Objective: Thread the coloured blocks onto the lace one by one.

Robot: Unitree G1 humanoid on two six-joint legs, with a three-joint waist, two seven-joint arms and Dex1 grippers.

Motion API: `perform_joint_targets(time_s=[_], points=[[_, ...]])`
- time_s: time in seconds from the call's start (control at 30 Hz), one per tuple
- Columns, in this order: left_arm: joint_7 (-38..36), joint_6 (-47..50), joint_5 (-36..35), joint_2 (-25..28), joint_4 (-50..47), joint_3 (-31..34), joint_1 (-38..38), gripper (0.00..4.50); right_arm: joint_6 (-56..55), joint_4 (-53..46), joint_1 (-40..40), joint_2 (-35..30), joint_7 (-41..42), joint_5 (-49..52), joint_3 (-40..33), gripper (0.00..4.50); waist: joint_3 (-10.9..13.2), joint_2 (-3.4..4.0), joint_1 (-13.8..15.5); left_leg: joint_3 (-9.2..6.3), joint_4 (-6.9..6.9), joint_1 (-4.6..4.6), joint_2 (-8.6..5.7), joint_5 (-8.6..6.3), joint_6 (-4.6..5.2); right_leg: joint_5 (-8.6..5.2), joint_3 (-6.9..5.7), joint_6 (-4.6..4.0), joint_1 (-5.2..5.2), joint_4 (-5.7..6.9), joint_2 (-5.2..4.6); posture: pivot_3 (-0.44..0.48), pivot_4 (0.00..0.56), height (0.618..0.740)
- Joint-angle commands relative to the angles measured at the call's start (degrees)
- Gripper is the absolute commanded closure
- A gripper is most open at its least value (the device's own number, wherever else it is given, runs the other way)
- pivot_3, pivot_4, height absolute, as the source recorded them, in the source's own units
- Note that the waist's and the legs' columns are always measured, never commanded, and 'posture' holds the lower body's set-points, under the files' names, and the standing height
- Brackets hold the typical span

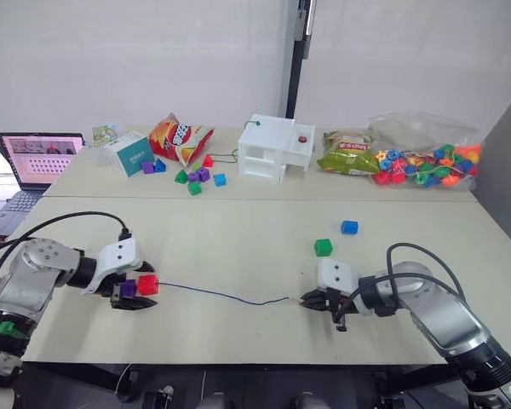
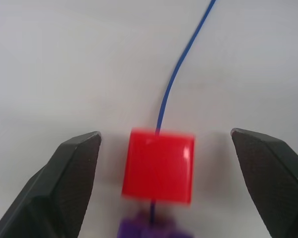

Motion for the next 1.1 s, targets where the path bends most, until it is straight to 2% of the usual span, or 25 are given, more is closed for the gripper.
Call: perform_joint_targets(time_s=[0.03,0.17,0.27,0.53,0.63,0.97,1.1], points=[[2.74,8.57,-6.13,-6.21,-13.27,-1.56,-1.18,0.29,0.81,-1.47,-2.25,1.04,-0.45,0.04,0.99,4.5,0.0,0.0,0.17,0.01,0.1,0.0,0.0,-0.01,0.01,0.02,0.01,0.03,0.04,0.0,-0.01,0.0,0.15,0.74],[9.08,9.64,-2.54,-17.14,-17.71,-8.7,-1.93,0.29,1.84,-1.59,-3.56,1.81,-0.79,-0.26,2.53,4.5,0.0,-0.01,0.33,0.01,0.3,-0.01,-0.01,-0.02,0.04,0.02,0.05,0.04,0.09,0.01,0.03,0.0,0.15,0.74],[13.35,7.38,2.08,-23.98,-13.54,-13.06,-3.83,0.29,2.44,-2.0,-4.06,1.97,-0.95,-0.44,3.4,4.5,0.01,-0.03,0.47,0.02,0.35,-0.01,-0.02,-0.02,0.04,0.02,0.06,0.03,0.09,0.03,0.06,0.0,0.15,0.74],[12.96,4.29,5.19,-28.11,-7.72,-16.5,-5.72,0.29,4.06,-3.31,-4.33,1.53,-1.31,-0.12,3.71,4.5,0.01,-0.02,0.43,0.01,0.37,-0.01,-0.02,-0.02,0.03,0.02,0.08,0.03,0.07,0.02,0.12,0.0,0.15,0.74],[12.29,4.39,4.63,-29.0,-7.46,-16.31,-5.97,1.08,4.74,-4.14,-3.93,1.38,-1.56,0.03,3.6,4.5,0.01,-0.02,0.54,0.01,0.38,-0.01,-0.04,-0.01,0.03,0.03,0.08,0.03,0.08,0.02,0.1,0.0,0.15,0.74],[11.5,4.86,4.75,-28.84,-8.01,-15.67,-5.99,4.45,5.1,-4.55,-3.64,0.89,-1.99,0.19,3.53,4.5,0.01,-0.02,0.56,0.0,0.4,-0.01,-0.04,-0.02,0.03,0.03,0.08,0.04,0.09,0.02,0.09,0.0,0.15,0.74],[11.75,5.0,4.81,-28.76,-7.97,-15.21,-6.04,4.48,4.85,-4.28,-3.63,0.74,-2.0,0.06,3.57,4.5,0.01,-0.02,0.56,0.0,0.41,-0.01,-0.04,-0.02,0.03,0.03,0.07,0.04,0.09,0.02,0.09,0.0,0.15,0.74]])
